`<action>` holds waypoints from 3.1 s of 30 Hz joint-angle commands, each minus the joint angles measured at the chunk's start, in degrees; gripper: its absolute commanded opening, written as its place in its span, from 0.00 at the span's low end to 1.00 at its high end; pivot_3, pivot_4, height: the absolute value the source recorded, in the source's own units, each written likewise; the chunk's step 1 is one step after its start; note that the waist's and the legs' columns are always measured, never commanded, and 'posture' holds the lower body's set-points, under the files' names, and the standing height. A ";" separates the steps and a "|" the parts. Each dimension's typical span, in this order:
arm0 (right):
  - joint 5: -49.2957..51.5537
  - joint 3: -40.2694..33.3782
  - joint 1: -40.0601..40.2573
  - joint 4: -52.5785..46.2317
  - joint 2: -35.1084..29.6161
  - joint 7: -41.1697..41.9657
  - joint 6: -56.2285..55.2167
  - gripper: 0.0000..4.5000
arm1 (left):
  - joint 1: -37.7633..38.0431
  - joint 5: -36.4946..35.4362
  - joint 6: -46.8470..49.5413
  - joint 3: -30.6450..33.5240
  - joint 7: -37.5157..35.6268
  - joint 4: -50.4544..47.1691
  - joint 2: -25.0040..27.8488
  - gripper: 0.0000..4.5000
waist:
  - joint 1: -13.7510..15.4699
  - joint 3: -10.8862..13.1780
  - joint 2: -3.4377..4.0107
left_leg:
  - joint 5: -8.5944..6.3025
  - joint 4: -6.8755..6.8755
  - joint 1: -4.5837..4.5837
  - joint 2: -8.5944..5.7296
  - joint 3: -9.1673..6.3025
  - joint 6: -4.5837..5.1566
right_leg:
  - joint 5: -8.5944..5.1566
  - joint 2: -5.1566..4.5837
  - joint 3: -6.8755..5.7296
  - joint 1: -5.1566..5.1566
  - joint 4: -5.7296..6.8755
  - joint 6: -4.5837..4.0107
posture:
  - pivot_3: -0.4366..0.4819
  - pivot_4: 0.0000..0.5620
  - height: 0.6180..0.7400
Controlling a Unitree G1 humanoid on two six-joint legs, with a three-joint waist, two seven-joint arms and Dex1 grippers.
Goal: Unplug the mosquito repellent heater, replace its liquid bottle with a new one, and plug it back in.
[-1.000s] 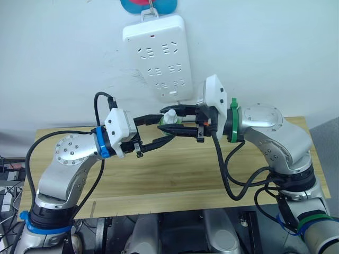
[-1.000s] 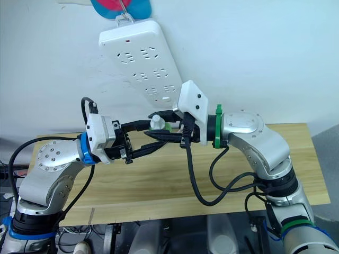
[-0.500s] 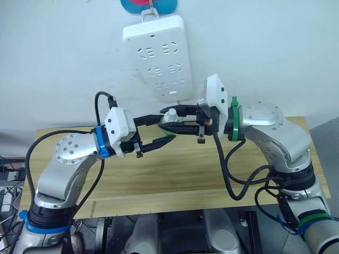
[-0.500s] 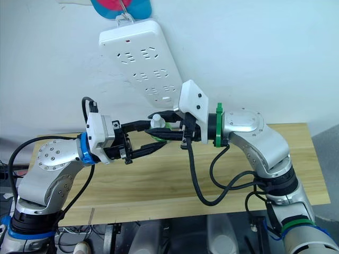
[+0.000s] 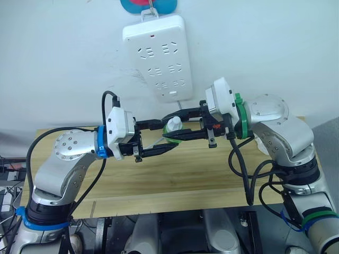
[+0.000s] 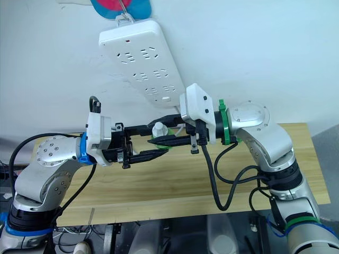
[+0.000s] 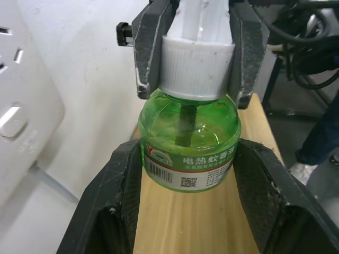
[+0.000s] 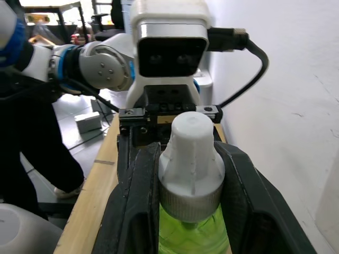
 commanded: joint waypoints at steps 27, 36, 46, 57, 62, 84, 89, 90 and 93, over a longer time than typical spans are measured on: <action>1.24 -2.49 -0.85 -1.80 0.28 -7.05 5.73 0.77 | 1.59 0.05 -4.84 3.98 4.15 -0.80 -2.14 0.50 | 0.03 0.00 0.00 | 0.01 0.00 0.00 0.00 -0.01 -0.01 | 0.00 -0.02 0.00 0.00 -0.01 0.00 | 0.28 0.68 1.00; 2.45 -3.62 -0.73 -2.46 0.37 -9.38 7.86 0.79 | 1.87 -0.39 -4.52 4.02 4.70 -0.53 -1.92 0.50 | 0.01 0.00 0.00 | 0.01 0.00 0.00 0.00 0.00 -0.01 | 0.00 -0.02 0.00 0.00 -0.01 0.00 | 0.28 0.68 1.00; 6.05 -5.06 -0.51 -6.41 1.25 -13.27 12.98 0.79 | 2.24 0.39 -5.16 3.22 6.40 -0.17 -3.08 0.50 | -0.01 0.00 0.00 | 0.01 0.00 0.00 0.00 0.00 -0.01 | 0.00 -0.02 0.00 0.00 0.00 0.00 | 0.28 0.68 1.00; 4.32 -2.94 -2.43 -5.18 4.04 -16.31 12.39 0.79 | 2.12 0.29 -4.91 2.10 5.89 -1.06 -3.86 0.50 | -0.11 0.00 0.00 | 0.01 0.00 0.00 0.00 0.01 -0.01 | 0.00 -0.01 0.01 -0.01 0.01 0.00 | 0.27 0.69 1.00; 2.97 -2.58 -2.37 -4.24 4.08 -16.39 11.47 0.79 | 2.82 -0.63 -4.21 2.67 5.73 -2.19 -3.32 0.50 | -0.06 0.00 0.00 | 0.01 0.00 0.00 0.00 0.01 -0.01 | 0.00 -0.01 0.01 0.00 0.00 0.00 | 0.28 0.69 1.00; 3.49 -4.92 -1.28 -5.06 0.57 -16.48 12.28 0.79 | 3.83 -2.14 -4.26 4.56 4.10 -1.94 -2.04 0.50 | -0.09 0.00 0.00 | 0.01 0.00 0.00 0.00 0.00 -0.01 | 0.00 -0.01 0.00 0.00 0.00 0.00 | 0.26 0.67 1.00; 4.29 -5.60 -0.40 -6.32 -0.38 -16.24 12.79 0.79 | 3.76 -2.08 -4.35 4.73 3.90 -1.52 -1.76 0.50 | -0.10 -0.01 -0.01 | 0.01 0.00 0.00 0.00 0.01 -0.01 | 0.00 -0.01 0.01 0.00 0.00 0.00 | 0.25 0.66 1.00; 4.67 -5.71 -0.17 -6.72 -0.61 -16.01 12.96 0.79 | 3.73 -2.06 -4.34 4.75 3.93 -1.47 -1.75 0.50 | -0.10 -0.01 -0.01 | 0.01 0.00 0.00 0.00 0.00 -0.01 | 0.00 -0.01 0.00 0.00 0.00 0.00 | 0.25 0.66 1.00; 6.61 -6.09 0.30 -8.06 -1.28 -15.14 13.91 0.79 | 3.44 -1.94 -4.28 4.80 3.95 -1.18 -1.72 0.50 | -0.10 -0.01 -0.01 | 0.01 0.00 0.00 0.00 0.01 -0.01 | 0.00 -0.01 0.00 0.00 0.00 0.00 | 0.25 0.66 1.00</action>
